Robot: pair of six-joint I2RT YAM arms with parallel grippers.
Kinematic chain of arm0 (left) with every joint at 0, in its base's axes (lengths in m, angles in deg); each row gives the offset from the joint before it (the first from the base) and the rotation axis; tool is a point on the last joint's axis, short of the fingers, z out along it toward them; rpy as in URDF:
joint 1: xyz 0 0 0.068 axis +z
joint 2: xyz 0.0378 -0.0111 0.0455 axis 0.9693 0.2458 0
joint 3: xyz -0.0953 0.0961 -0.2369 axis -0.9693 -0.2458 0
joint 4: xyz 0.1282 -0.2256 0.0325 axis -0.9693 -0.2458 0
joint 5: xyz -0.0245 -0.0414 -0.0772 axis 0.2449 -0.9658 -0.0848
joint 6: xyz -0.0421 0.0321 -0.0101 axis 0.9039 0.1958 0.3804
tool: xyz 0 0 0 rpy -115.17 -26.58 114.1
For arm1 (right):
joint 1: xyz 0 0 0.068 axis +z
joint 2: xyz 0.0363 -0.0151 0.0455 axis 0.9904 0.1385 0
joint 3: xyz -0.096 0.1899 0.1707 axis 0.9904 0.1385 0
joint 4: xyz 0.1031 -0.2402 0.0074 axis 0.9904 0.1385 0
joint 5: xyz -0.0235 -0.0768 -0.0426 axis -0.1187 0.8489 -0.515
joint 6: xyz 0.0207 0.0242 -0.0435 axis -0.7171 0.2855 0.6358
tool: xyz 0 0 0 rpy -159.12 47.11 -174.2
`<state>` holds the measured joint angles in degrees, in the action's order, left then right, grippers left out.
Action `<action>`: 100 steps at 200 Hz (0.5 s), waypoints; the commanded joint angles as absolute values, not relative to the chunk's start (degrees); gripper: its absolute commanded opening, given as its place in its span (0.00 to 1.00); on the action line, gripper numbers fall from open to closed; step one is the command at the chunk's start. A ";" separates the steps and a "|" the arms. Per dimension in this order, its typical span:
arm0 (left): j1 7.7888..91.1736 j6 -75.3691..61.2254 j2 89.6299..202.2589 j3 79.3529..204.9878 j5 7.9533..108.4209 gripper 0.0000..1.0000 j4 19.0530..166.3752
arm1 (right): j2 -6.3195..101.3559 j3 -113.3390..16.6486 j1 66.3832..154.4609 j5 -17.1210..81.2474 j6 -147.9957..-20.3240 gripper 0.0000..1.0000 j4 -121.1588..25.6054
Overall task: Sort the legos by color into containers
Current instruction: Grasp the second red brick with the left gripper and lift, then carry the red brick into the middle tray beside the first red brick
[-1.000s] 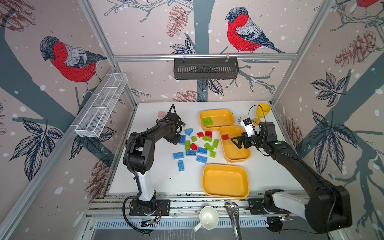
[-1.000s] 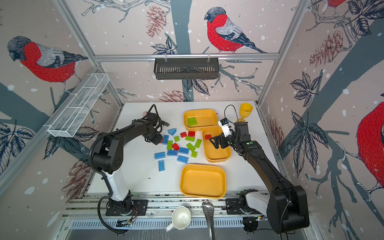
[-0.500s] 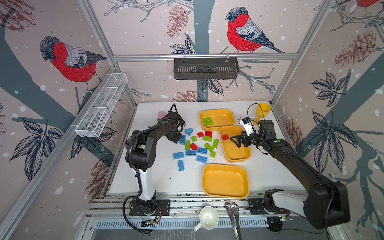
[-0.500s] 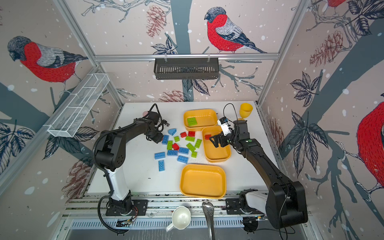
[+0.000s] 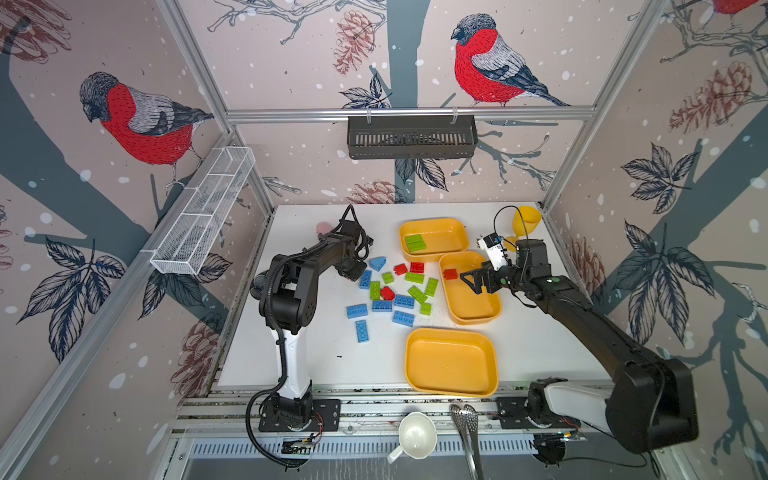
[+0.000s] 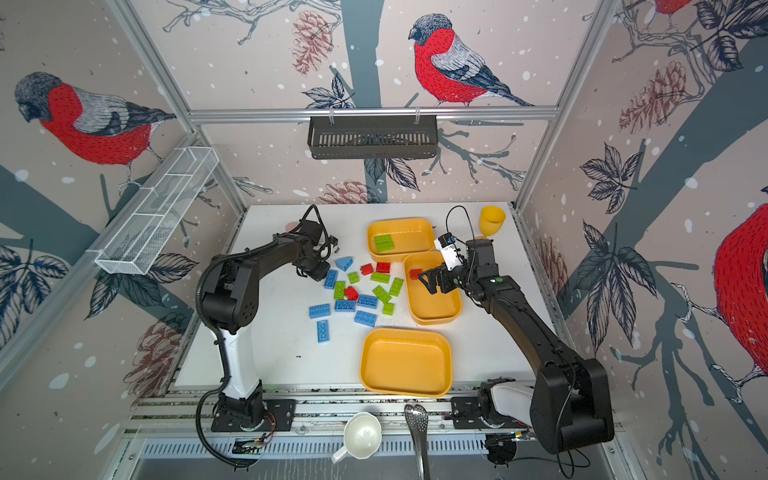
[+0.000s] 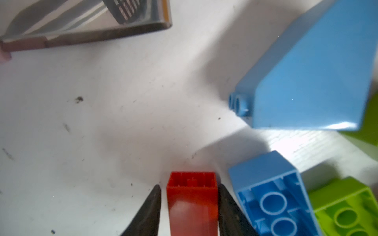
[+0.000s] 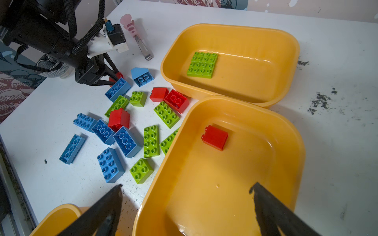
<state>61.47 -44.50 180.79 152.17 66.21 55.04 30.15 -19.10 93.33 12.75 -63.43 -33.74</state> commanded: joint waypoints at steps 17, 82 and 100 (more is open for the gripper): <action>63.45 -41.56 182.78 154.45 61.98 0.35 52.15 | 30.98 -20.22 93.38 12.48 -62.77 0.99 -34.32; 64.87 -37.78 181.75 157.09 59.54 0.24 48.39 | 31.25 -21.01 93.37 12.40 -62.50 0.99 -34.38; 64.79 -36.15 180.44 159.15 57.91 0.24 46.92 | 32.67 -21.08 93.38 12.48 -62.59 0.99 -34.64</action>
<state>64.81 -38.60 182.32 156.84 60.88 50.39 31.44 -20.65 93.33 12.71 -63.24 -33.71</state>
